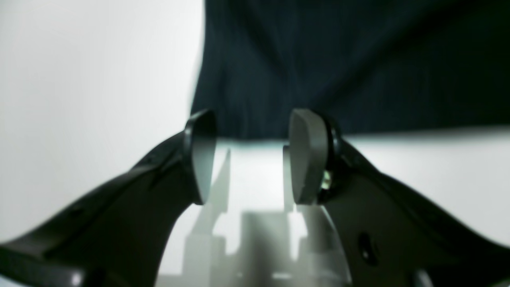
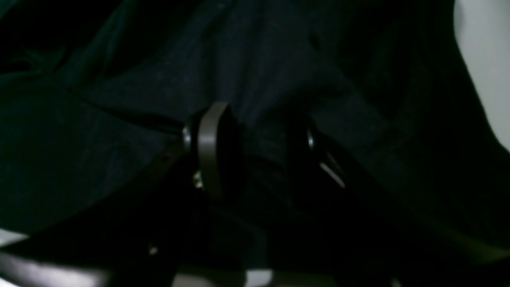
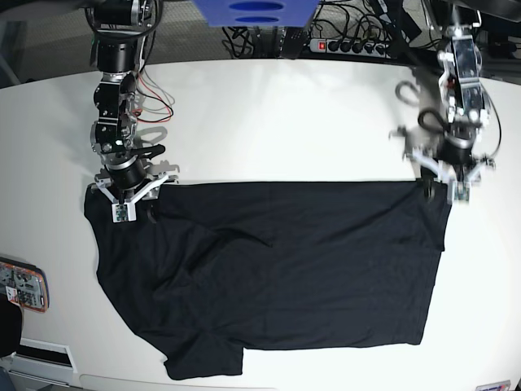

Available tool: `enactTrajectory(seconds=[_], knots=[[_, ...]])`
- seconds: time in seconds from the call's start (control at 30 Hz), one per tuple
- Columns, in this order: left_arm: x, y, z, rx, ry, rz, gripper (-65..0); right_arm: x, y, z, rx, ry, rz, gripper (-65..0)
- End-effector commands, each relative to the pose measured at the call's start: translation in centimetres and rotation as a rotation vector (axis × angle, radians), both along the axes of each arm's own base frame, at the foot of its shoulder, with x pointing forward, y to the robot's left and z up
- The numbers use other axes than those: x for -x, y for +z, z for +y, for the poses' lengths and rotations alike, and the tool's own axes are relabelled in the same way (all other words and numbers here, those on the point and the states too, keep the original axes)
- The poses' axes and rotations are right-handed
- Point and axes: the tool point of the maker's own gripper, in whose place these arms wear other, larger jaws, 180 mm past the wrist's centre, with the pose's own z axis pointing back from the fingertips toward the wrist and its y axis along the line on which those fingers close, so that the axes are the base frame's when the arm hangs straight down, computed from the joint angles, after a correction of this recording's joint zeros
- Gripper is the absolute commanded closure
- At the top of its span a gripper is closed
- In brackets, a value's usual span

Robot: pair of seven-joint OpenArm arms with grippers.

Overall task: Fold the T-shirt properly
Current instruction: 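Pull the held shirt edge further toward the robot with both grippers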

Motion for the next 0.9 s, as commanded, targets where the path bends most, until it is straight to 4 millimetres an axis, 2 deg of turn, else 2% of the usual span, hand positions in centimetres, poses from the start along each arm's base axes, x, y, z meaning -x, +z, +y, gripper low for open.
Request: enactTrajectory(seconds=[0.0,0.07,0.17,0.33,0.53,0.6,0.8,0.87], knots=[[-1.4,1.5,0.6,-0.009,0.004,-0.051,-27.6,4.2,-4.5,-0.8,0.087,0.025,0.252,-22.1],[-3.1,1.4,0.7,0.006,0.014,-0.045,-27.6,4.2,-4.5,-0.8,0.087,0.027,0.252,-22.1],[-5.4,0.2,-0.4,0.020,-0.021,-0.022,-27.5,4.2,-4.5,-0.8,0.087,0.027,0.251,-22.1],[-7.4,-1.6,-2.4,-0.068,-0.119,0.013,-27.5,4.3,-4.6,-0.8,0.087,0.027,0.254,-22.1],[-6.5,-3.8,-2.7,-0.044,-0.111,0.051,-27.5,4.5,-4.8,-1.0,0.084,0.020,0.259,-22.1],[-5.1,-4.7,-2.6,-0.039,-0.113,0.051,-27.5,5.2,-5.2,-1.0,0.084,0.021,0.273,-22.1],[-2.2,-5.8,-0.6,-0.037,-0.060,0.061,-27.5,5.7,-5.4,-0.8,0.086,0.027,0.280,-22.1],[-1.3,-6.1,0.4,-0.042,-0.037,0.073,-27.5,7.0,-6.0,-0.9,0.087,0.028,0.304,-22.1]])
